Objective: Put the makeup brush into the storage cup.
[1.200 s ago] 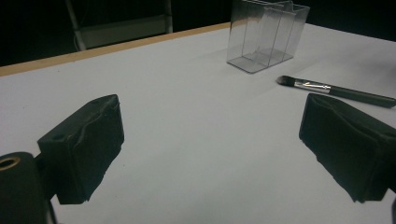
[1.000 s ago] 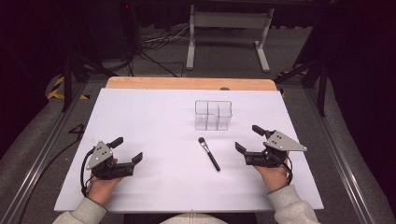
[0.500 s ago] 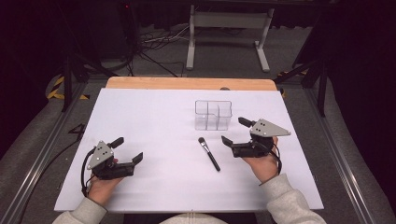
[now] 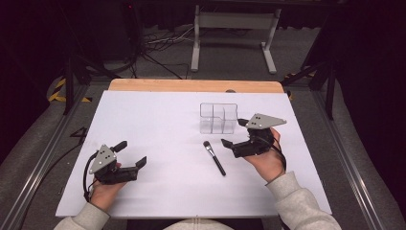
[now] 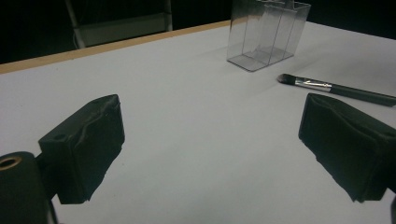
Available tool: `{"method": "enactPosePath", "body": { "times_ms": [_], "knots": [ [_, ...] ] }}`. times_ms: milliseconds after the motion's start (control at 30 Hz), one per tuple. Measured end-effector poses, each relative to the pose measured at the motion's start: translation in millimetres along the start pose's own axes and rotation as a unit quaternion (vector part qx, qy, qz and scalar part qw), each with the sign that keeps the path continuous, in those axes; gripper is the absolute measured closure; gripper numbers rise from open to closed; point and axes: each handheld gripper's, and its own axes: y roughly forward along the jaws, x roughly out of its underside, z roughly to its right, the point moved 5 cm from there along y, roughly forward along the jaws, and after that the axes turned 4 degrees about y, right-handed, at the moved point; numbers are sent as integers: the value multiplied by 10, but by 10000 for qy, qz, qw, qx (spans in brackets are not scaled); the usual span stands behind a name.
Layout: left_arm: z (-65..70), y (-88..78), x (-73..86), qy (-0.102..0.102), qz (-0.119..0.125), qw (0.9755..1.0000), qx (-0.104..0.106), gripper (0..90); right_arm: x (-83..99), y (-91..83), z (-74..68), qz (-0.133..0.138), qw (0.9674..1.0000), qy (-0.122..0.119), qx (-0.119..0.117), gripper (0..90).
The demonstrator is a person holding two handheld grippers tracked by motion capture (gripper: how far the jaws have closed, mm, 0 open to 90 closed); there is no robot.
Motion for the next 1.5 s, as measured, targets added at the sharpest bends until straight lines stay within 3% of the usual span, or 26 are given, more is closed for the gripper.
{"method": "enactPosePath", "body": {
  "times_ms": [167, 267, 400, 433, 500, 600, 767, 800, 833, 933, 1067, 1133, 1167, 1367, 1400, 1467, 1500],
  "knots": [
    [4, 2, 1, 14, -7, 10000, 7, 76, -53, 57, -5, -534, 9986, -24, 0, 77],
    [3, 3, 1, 10, 4, 10000, 8, 76, -72, 71, -10, -699, 9975, -80, 6, 78],
    [3, 5, 6, 7, -38, 10000, 25, 77, -106, 106, -31, -1150, 9932, -149, -10, 87],
    [7, 9, 6, 1, -31, 10000, 29, 77, -106, 106, -31, -1150, 9932, -149, -10, 87],
    [14, 10, 6, 3, -35, 10000, 34, 77, -123, 117, -32, -1475, 9890, -144, 26, 90],
    [12, 13, 7, 23, -46, 10000, 43, 77, -132, 126, -31, -1660, 9860, -156, 17, 89],
    [12, 19, 17, 9, -104, 9999, 56, 79, -158, 162, -32, -2240, 9745, -91, -51, 84],
    [12, 19, 17, 5, -105, 9999, 56, 79, -158, 162, -32, -2240, 9745, -91, -51, 84],
    [12, 20, 17, 8, -106, 9999, 57, 79, -170, 174, -40, -2408, 9705, -123, -57, 86],
    [11, 20, 18, 6, -112, 9999, 55, 79, -183, 201, -59, -2607, 9652, -203, -38, 92],
    [10, 19, 19, 0, -116, 9999, 55, 79, -173, 259, -82, -2974, 9545, -187, -77, 106],
    [9, 19, 19, -1, -115, 9999, 58, 79, -162, 289, -80, -3086, 9511, -151, -55, 108],
    [9, 19, 19, -1, -115, 9999, 58, 79, -162, 289, -80, -3086, 9511, -151, -55, 108],
    [6, 19, 18, 3, -104, 9999, 56, 79, -109, 387, -68, -3488, 9372, 30, -41, 118],
    [5, 20, 18, -4, -95, 9999, 52, 79, -98, 409, -68, -3589, 9334, 47, -47, 120],
    [5, 19, 18, -4, -96, 9999, 56, 79, -90, 426, -71, -3695, 9292, 53, -33, 123],
    [6, 16, 17, 3, -101, 9999, 51, 79, -90, 426, -71, -3695, 9292, 53, -33, 123]
  ]
}}
